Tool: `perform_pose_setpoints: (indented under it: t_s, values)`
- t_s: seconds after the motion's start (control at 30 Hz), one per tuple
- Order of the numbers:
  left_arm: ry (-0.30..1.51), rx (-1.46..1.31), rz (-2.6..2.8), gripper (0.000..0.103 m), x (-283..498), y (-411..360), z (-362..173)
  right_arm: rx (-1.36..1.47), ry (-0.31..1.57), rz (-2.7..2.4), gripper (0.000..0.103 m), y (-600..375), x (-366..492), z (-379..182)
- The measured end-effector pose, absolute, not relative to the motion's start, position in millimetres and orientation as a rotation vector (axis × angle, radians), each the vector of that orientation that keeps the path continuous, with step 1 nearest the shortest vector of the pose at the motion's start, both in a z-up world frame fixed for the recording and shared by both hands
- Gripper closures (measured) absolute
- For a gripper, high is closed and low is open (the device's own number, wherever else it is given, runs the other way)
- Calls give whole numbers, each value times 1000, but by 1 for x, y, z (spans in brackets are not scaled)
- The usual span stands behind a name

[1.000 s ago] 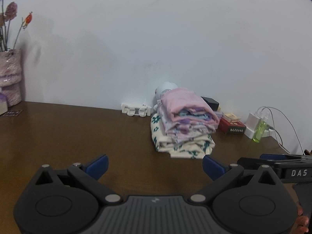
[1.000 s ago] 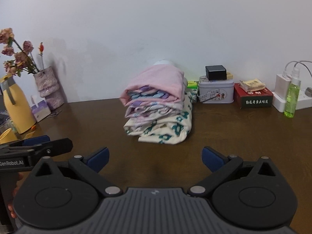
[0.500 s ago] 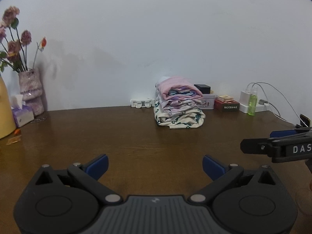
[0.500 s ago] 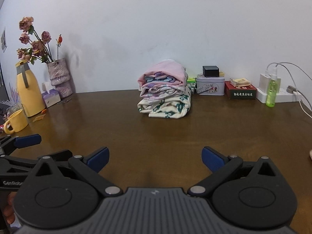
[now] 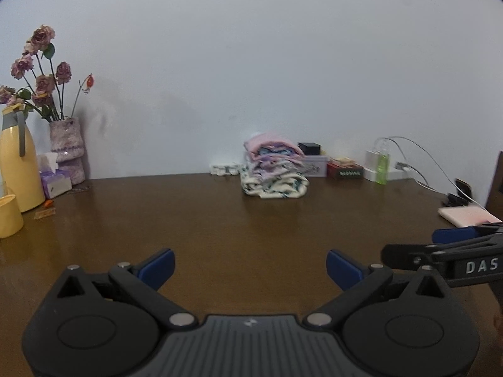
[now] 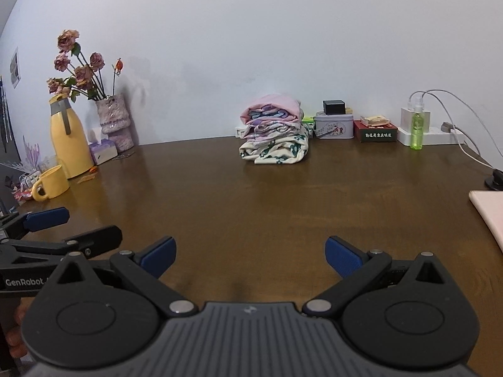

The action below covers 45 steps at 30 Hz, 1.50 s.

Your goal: Fold clothes

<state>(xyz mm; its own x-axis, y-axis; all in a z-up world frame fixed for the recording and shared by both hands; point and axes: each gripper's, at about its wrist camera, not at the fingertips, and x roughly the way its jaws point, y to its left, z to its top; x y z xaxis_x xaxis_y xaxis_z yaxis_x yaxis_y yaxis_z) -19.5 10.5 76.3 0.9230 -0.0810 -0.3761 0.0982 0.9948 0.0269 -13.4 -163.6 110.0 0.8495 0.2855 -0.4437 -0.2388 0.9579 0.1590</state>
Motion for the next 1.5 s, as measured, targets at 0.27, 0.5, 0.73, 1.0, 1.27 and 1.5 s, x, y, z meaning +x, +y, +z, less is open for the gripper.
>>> perform_pose_setpoints:
  t_s: [0.27, 0.5, 0.73, 1.0, 1.27, 1.5]
  values:
    - [401, 46, -87, 0, -51, 15, 65, 100, 448, 259, 0, -163, -65, 103]
    - [414, 27, -83, 0, -66, 23, 54, 106, 456, 262, 0, -165, -90, 93]
    - [397, 32, -78, 0, -76, 25, 53, 84, 468, 262, 0, -158, -100, 81]
    - [388, 24, -72, 0, -79, 26, 48, 96, 462, 274, 0, -155, -101, 73]
    - [378, 17, -70, 0, -76, 26, 41, 89, 430, 264, 0, -153, -101, 67]
    - [389, 21, -78, 0, -67, 23, 35, 93, 402, 274, 0, -153, -100, 68]
